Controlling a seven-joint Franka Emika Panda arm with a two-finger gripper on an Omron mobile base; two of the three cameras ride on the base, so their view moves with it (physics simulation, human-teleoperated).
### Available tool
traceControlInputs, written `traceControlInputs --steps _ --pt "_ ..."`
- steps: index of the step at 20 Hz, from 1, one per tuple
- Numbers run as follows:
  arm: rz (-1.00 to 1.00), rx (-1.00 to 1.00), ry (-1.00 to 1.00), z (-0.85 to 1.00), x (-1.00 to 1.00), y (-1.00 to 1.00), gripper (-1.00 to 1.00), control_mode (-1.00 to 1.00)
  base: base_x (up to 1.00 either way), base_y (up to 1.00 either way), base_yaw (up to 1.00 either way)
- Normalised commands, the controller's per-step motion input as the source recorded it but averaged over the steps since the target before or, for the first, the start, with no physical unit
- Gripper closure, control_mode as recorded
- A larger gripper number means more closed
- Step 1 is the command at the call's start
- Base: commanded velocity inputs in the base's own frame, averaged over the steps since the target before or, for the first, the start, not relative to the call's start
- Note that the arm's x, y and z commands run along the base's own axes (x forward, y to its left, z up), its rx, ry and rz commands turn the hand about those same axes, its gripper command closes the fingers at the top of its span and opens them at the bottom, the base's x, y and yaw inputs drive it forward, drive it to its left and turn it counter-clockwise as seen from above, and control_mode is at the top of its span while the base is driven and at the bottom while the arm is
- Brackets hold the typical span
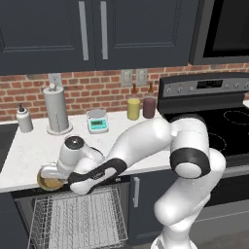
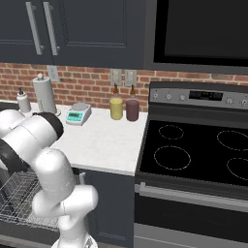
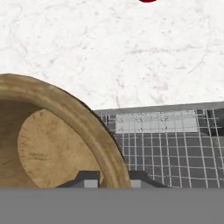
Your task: Pick up the cup and bowl from the counter, place them in the dishwasher, and close the dishwasher door.
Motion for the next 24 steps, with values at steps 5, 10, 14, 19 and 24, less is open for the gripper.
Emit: traceControlInputs --steps 5,10,14,19,24 --pt "-0.06 -0.04 -0.09 0.63 -0.46 0.00 1.00 -1.00 0.00 0.00 0.00" --pt "-0.15 -0.19 0.06 0.75 -0.10 0.00 1.00 -1.00 0.00 0.00 0.00" --pt "-0.14 -0.28 0.32 0.36 0.00 0.00 1.00 -1.00 0.00 0.00 0.00" --pt "-0.04 -0.28 0.41 -0.02 0.08 0.00 1.00 -1.00 0.00 0.00 0.00" --pt "0.00 -0.12 0.27 -0.37 0.01 -0.04 1.00 -1.00 0.00 0.00 0.00"
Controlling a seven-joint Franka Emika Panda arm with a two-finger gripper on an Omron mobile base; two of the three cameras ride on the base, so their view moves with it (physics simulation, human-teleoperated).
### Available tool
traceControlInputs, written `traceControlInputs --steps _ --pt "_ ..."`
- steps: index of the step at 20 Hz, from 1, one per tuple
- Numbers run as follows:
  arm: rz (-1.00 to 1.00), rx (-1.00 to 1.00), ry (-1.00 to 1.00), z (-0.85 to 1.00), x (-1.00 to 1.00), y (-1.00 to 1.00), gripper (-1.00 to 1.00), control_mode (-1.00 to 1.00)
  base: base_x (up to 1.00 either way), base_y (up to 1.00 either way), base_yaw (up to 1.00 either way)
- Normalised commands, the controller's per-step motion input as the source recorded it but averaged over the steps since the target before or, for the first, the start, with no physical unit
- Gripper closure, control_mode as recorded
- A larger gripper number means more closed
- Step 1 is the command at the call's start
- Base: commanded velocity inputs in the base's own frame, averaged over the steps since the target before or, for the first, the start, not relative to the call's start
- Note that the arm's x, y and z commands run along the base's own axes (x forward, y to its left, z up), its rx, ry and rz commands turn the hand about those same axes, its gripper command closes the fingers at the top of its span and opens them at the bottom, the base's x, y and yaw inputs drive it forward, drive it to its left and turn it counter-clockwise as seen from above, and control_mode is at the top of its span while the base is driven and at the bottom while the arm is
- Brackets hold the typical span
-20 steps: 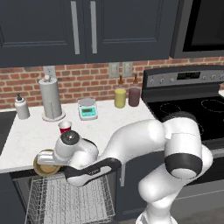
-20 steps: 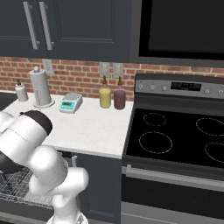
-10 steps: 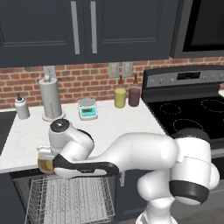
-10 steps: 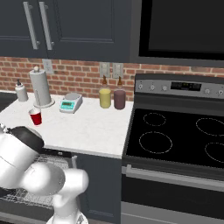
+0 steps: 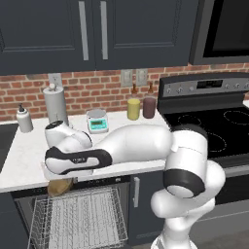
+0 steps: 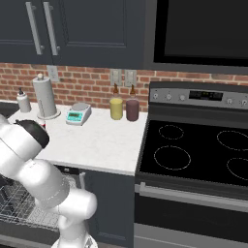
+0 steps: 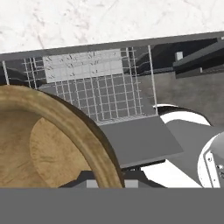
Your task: Pick up the cup and bowl from the counter, place them in the dishwasher, and close the dishwasher door.
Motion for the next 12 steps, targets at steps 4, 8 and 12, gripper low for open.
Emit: traceControlInputs --steps 4,8,12 --pt "0.00 -0.02 0.01 -0.59 -0.06 -0.02 1.00 -1.00 0.00 0.00 0.00" --pt "0.00 -0.02 -0.02 -0.59 -0.02 0.00 1.00 -1.00 0.00 0.00 0.00" --pt "0.00 -0.06 -0.06 -0.55 -0.02 0.00 1.00 -1.00 0.00 0.00 0.00"
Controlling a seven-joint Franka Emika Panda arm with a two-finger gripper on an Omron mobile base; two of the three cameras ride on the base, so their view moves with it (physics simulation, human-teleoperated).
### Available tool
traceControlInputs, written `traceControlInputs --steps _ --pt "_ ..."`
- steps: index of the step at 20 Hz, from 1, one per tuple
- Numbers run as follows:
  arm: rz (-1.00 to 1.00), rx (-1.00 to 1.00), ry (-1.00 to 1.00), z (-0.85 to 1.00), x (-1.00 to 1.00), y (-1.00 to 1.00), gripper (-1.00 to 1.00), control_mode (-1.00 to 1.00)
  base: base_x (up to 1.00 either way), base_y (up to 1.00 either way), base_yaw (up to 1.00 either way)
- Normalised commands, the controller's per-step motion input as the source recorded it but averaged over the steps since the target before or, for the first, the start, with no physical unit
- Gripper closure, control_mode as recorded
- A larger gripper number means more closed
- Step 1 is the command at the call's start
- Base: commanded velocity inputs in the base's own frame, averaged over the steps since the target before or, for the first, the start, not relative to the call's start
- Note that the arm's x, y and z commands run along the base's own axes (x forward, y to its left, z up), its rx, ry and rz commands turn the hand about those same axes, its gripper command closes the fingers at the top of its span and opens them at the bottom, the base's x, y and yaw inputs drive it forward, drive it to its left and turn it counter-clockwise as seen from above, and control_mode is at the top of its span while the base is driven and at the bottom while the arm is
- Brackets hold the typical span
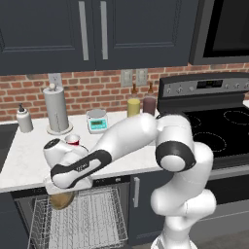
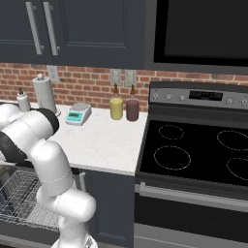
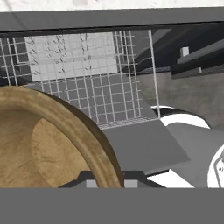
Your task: Pick up the cup and bowl from the counter, place them in the dishwasher, and close the dishwasher door.
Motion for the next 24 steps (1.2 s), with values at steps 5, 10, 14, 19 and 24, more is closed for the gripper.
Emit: traceControlInputs --steps 5,10,14,19,24 --pt "0.00 -0.07 -0.11 -0.37 -0.10 0.00 1.00 -1.00 0.00 0.00 0.00" --pt "0.00 -0.08 -0.11 -0.29 0.00 0.04 1.00 -1.00 0.00 0.00 0.00" --pt "0.00 -0.09 -0.04 -0.03 -0.19 0.11 1.00 -1.00 0.00 0.00 0.00" --pt "-0.01 -0.08 0.01 0.19 -0.34 0.04 1.00 -1.00 0.00 0.00 0.00" --pt "0.00 -0.18 0.20 0.25 -0.08 0.03 1.00 -1.00 0.00 0.00 0.00"
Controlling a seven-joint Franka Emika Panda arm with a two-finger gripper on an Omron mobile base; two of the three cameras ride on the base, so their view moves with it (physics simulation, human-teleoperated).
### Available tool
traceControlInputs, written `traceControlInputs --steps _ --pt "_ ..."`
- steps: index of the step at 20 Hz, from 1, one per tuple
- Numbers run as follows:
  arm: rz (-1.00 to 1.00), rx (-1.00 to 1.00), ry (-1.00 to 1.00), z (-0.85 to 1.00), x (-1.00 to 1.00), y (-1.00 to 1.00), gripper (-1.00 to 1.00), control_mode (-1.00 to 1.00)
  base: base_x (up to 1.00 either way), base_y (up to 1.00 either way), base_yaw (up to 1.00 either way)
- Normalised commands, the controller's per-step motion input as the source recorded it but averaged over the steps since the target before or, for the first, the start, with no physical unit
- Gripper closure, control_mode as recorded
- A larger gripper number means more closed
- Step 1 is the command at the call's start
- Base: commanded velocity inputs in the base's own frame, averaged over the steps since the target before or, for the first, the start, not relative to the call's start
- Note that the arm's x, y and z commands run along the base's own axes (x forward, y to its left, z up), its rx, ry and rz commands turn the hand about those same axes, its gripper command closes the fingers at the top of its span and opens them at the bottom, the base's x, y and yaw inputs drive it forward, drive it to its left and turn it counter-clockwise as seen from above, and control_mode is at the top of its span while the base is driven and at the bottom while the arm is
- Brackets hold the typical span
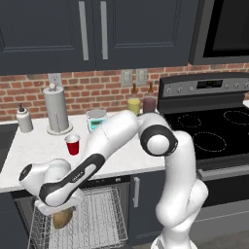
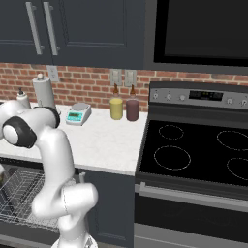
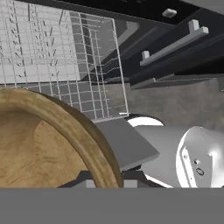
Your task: Pick up the cup and bowl from the counter, place them in the dishwasher, and close the dishwasher door.
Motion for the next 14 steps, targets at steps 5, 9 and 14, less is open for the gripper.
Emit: traceControlInputs --steps 5,9,14 --pt "-0.01 -0.30 0.28 -0.02 0.14 0.26 1.00 -1.00 0.00 0.00 0.00" --pt "0.00 -0.28 0.18 -0.13 0.15 0.28 1.00 -1.00 0.00 0.00 0.00" --pt "0.00 -0.15 0.02 -0.46 0.04 0.10 1.00 -1.00 0.00 0.00 0.00"
